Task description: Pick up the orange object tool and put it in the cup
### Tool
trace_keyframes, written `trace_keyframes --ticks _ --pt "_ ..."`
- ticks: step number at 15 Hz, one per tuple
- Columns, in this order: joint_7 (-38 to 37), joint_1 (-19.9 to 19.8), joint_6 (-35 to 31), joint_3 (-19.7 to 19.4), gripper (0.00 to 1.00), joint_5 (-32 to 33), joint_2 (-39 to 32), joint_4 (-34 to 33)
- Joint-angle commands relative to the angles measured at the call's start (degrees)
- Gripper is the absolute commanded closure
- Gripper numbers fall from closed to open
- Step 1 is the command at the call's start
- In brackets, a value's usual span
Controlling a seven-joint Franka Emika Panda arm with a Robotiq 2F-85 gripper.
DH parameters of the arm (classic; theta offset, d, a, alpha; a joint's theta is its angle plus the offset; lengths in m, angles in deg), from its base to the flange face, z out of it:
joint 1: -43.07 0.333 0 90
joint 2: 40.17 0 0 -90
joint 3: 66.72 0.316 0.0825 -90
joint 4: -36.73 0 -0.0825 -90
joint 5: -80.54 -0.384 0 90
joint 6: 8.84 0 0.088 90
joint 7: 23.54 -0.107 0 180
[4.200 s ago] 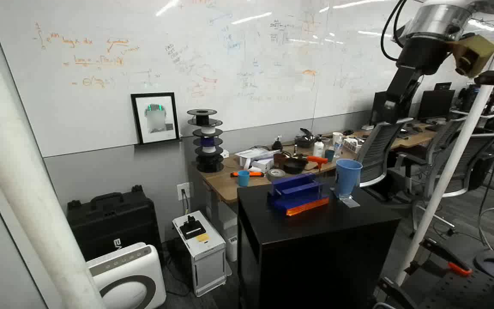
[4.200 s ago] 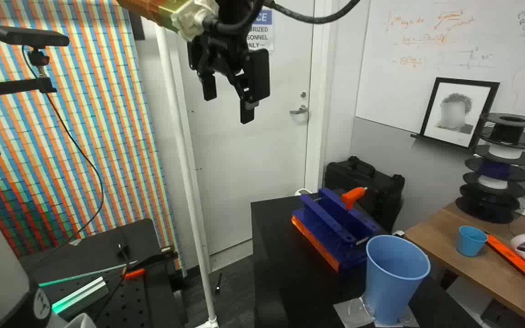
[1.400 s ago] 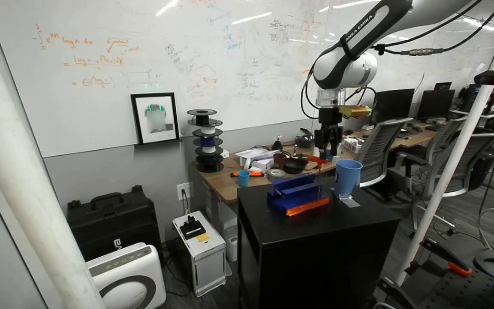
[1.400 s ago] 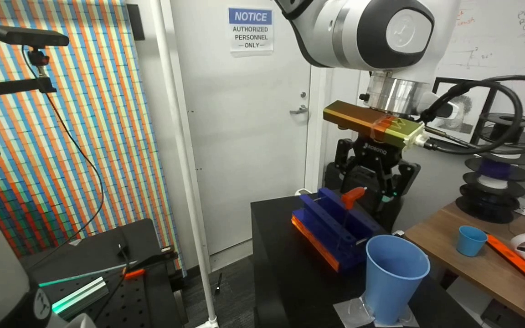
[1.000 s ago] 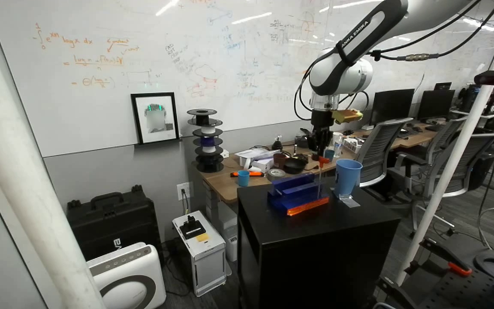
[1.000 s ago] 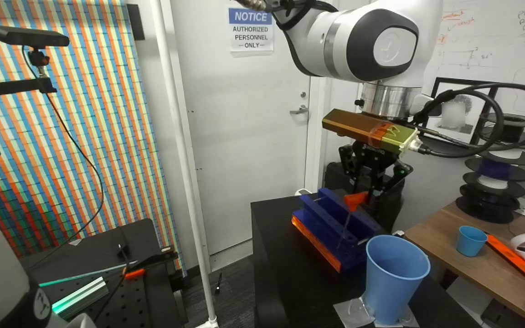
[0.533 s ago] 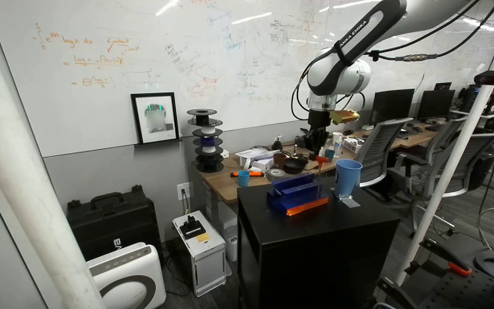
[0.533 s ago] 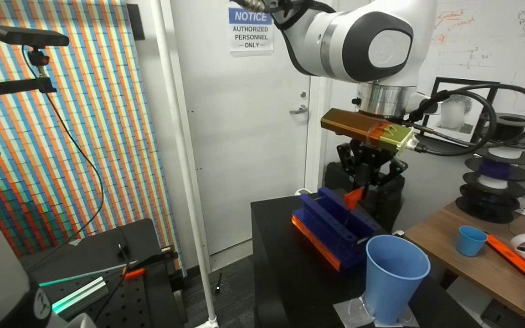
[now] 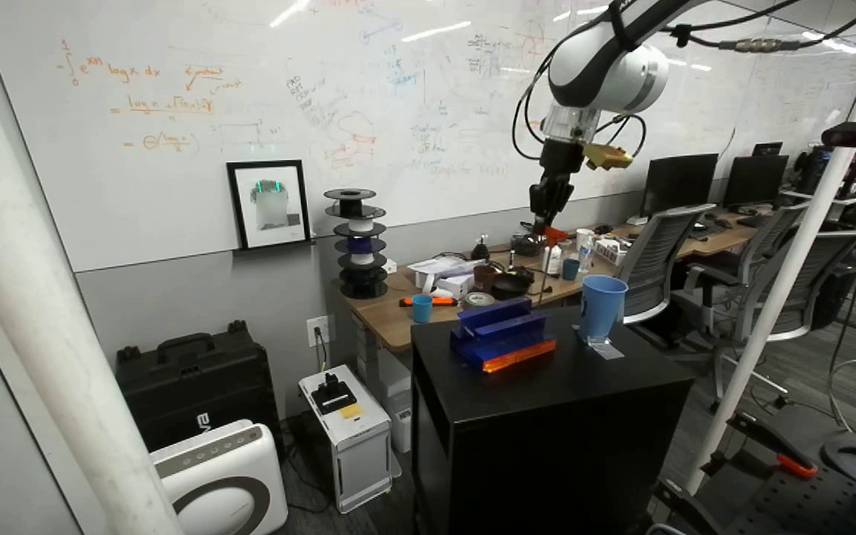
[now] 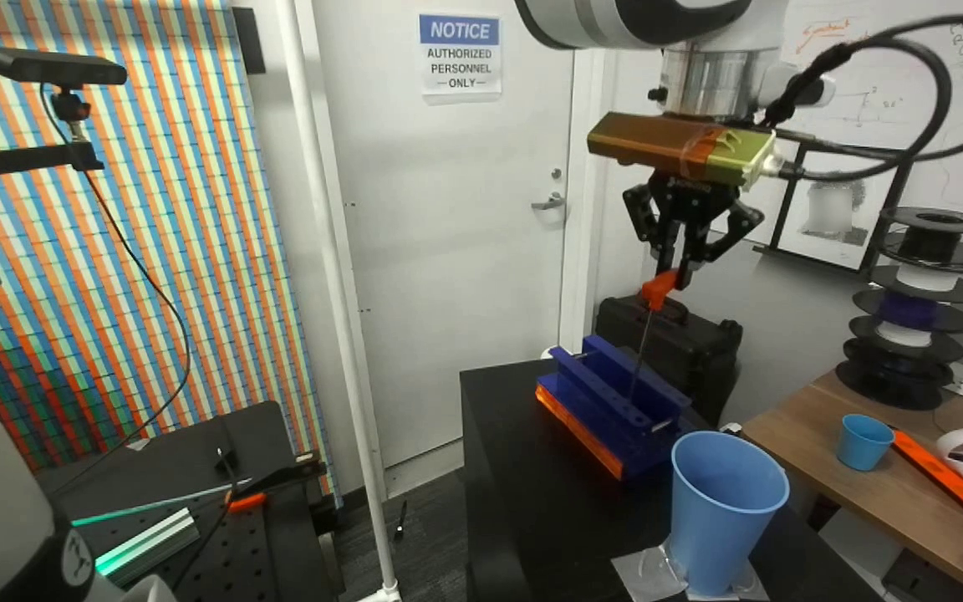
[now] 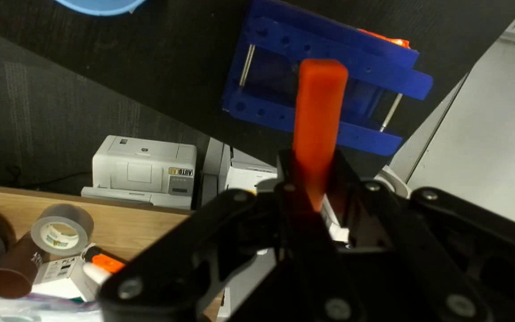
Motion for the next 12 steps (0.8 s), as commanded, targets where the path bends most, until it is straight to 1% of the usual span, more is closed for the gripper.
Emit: trace_keyframes --ticks 1,4,7,9,12 --pt "-0.4 -0.2 3.1 -0.7 0.95 0.1 8.1 2.6" --pt "-2.7 -0.5 5.2 -2.7 0.95 3.8 11.0 3.5" --pt "-5.9 -1.6 3.7 -5.2 0.95 9.6 12.0 5.2" --pt "-6.6 -2.3 3.3 -6.4 0.95 11.1 11.2 5.5" --pt "-7.0 -2.9 2.2 -7.3 0.95 11.4 9.4 6.1"
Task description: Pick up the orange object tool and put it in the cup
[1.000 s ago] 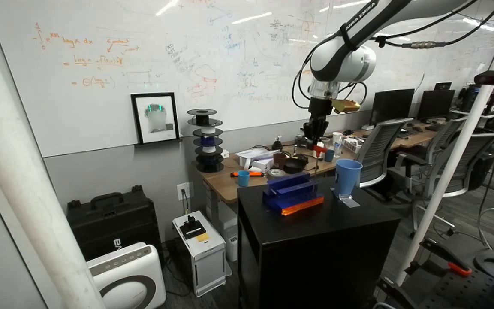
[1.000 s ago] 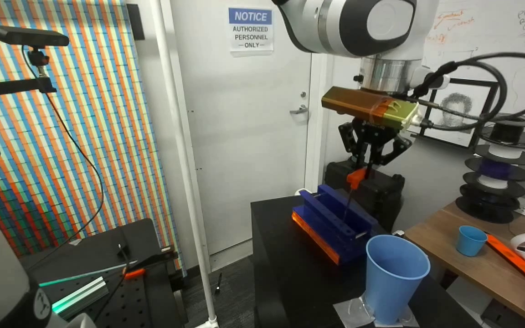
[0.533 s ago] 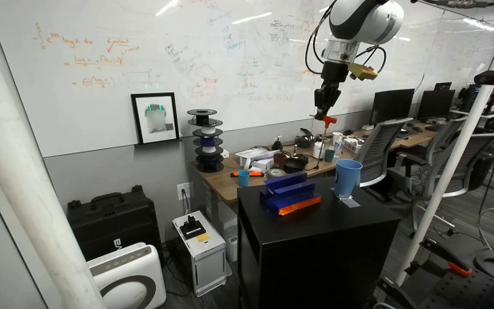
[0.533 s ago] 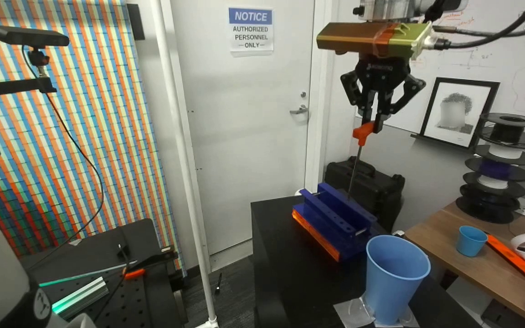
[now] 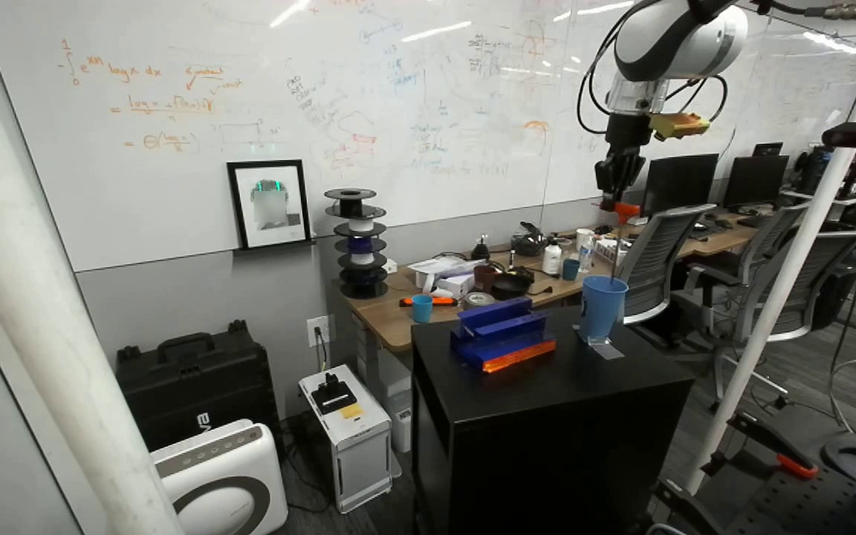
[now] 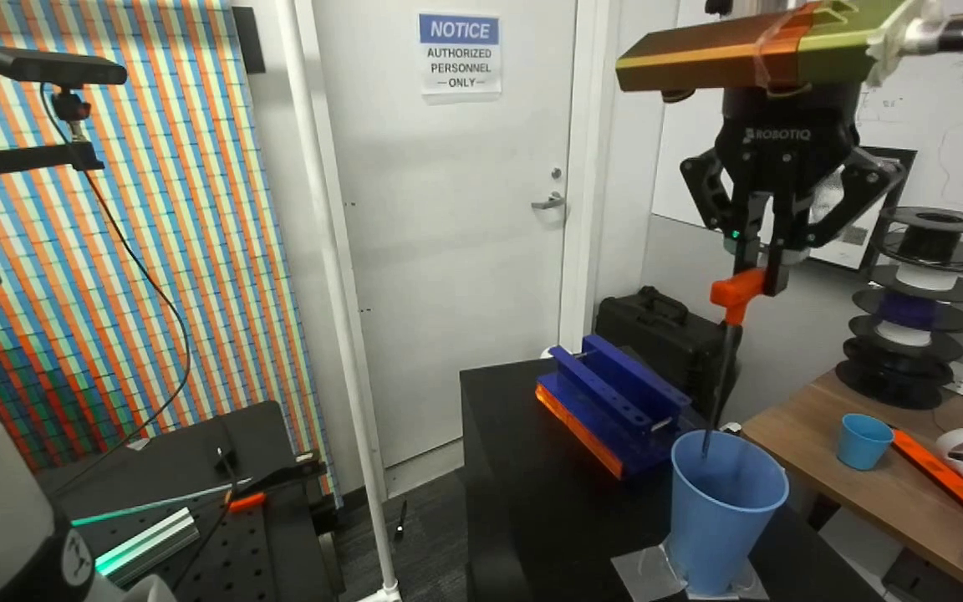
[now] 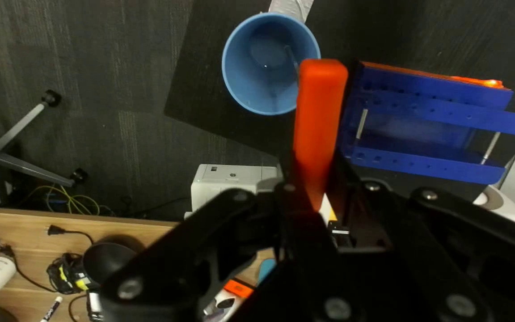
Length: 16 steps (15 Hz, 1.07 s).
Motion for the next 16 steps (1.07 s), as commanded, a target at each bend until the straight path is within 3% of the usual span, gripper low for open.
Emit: trace_keyframes --ticks 1,6,8,11,15,16 --pt "-1.6 -0.3 -3.5 -0.5 0.95 1.3 -1.5 1.1" --pt "0.2 -0.6 -9.3 -0.1 0.95 -2.4 -6.8 2.2" --pt "0.7 -0.8 -9.0 0.3 0.53 -4.4 -7.2 2.0" --pt "2.3 -0.8 -7.4 1.1 0.45 -7.7 -3.5 2.9" --pt "10.3 -0.2 0.2 1.9 0.13 -18.9 6.9 5.8" --pt "6.1 0.1 -3.4 1.2 0.31 -14.1 -0.1 2.7"
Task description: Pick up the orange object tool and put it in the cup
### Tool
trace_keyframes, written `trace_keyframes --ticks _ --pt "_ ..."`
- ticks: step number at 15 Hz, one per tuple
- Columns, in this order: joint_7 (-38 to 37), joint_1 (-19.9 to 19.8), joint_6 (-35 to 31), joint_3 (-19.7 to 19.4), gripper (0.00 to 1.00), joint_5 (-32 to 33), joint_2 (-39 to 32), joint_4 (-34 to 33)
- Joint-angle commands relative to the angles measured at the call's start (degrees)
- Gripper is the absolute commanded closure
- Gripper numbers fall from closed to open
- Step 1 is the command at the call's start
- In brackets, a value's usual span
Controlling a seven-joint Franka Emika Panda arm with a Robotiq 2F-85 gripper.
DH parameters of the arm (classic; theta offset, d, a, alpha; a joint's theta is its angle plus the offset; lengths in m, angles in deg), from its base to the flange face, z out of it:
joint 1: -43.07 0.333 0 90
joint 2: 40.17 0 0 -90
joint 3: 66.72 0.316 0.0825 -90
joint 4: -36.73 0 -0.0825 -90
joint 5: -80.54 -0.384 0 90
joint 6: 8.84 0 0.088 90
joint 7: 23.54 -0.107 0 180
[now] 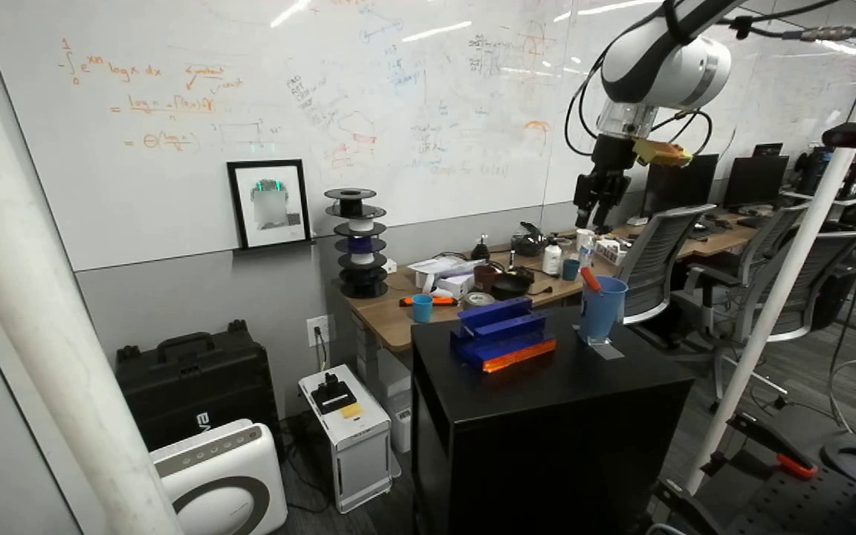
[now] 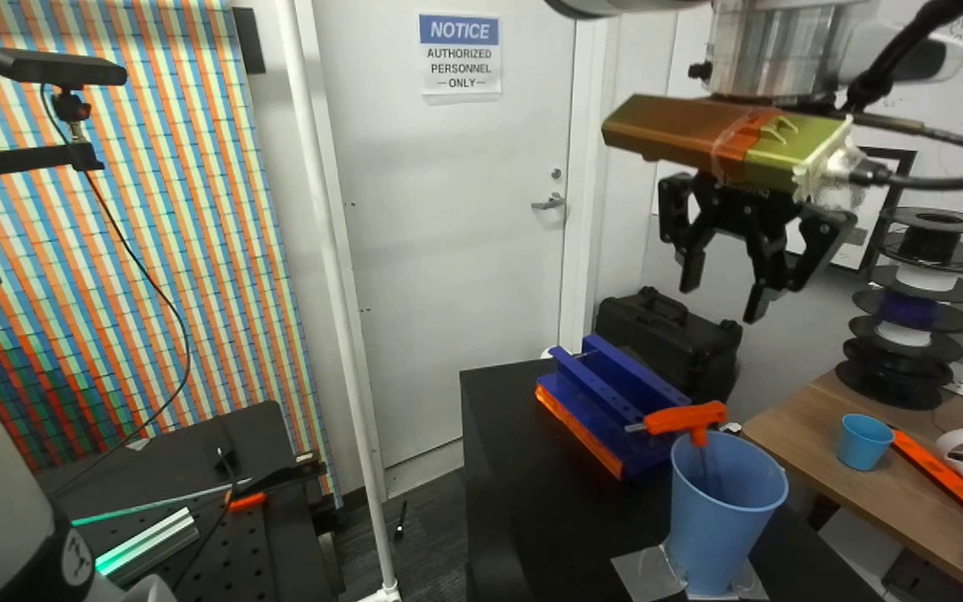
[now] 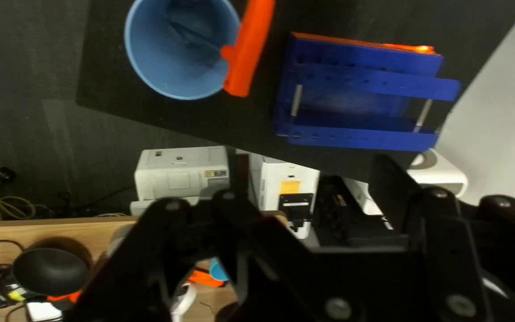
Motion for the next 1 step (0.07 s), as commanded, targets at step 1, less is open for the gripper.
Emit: trace_keyframes --ticks 1 --pt "1.4 0.7 2.2 -0.5 0.22 -1.9 2.3 0.3"
